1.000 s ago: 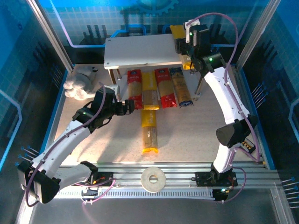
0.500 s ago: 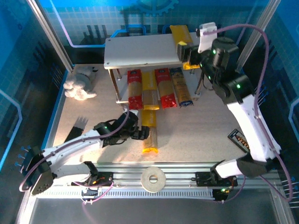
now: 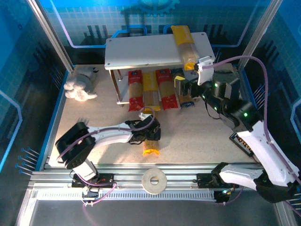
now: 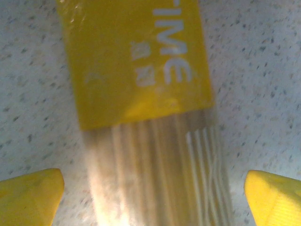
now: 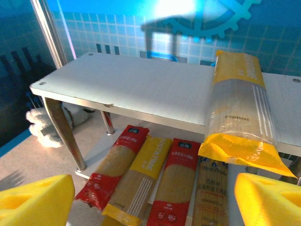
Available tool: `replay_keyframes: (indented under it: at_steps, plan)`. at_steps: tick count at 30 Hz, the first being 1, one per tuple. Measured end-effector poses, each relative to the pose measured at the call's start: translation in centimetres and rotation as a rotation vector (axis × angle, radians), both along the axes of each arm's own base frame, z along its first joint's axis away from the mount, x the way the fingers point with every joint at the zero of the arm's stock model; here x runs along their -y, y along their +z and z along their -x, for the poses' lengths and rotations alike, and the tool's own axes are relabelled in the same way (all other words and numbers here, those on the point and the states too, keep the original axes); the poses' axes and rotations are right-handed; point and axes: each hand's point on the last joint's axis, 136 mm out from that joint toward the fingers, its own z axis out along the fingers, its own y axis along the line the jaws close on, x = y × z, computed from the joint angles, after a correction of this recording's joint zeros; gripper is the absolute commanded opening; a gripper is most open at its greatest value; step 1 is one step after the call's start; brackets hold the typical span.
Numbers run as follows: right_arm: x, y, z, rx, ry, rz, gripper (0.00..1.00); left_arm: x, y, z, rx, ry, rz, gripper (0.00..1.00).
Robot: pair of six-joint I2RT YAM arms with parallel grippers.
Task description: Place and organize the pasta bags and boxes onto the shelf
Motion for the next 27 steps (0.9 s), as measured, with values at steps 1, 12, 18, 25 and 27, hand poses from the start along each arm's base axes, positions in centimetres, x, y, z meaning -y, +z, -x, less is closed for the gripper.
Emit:
replay_keyframes:
  at_steps: [1, 12, 18, 25, 27]
  plan:
    - [0.2, 0.3, 0.4, 0.01, 0.003, -0.013, 0.89, 0.3, -0.1, -0.2, 0.001, 0.0, 0.001, 0.99]
    - [0.7, 0.5, 1.4, 0.04, 0.013, -0.049, 0.9, -0.2, -1.5, -1.3, -0.028, 0.052, -0.034, 0.99]
    - [0.6, 0.2, 1.3, 0.034, 0.012, -0.046, 0.9, -0.5, -2.1, -1.3, -0.047, 0.064, -0.039, 0.98]
    - [1.0, 0.2, 1.7, 0.041, 0.007, -0.059, 0.91, -1.1, -2.5, -1.5, -0.069, 0.051, -0.05, 0.5]
    - [1.3, 0.3, 2.0, 0.045, 0.003, -0.068, 0.91, -1.1, -2.5, -1.6, -0.08, 0.048, -0.036, 0.46]
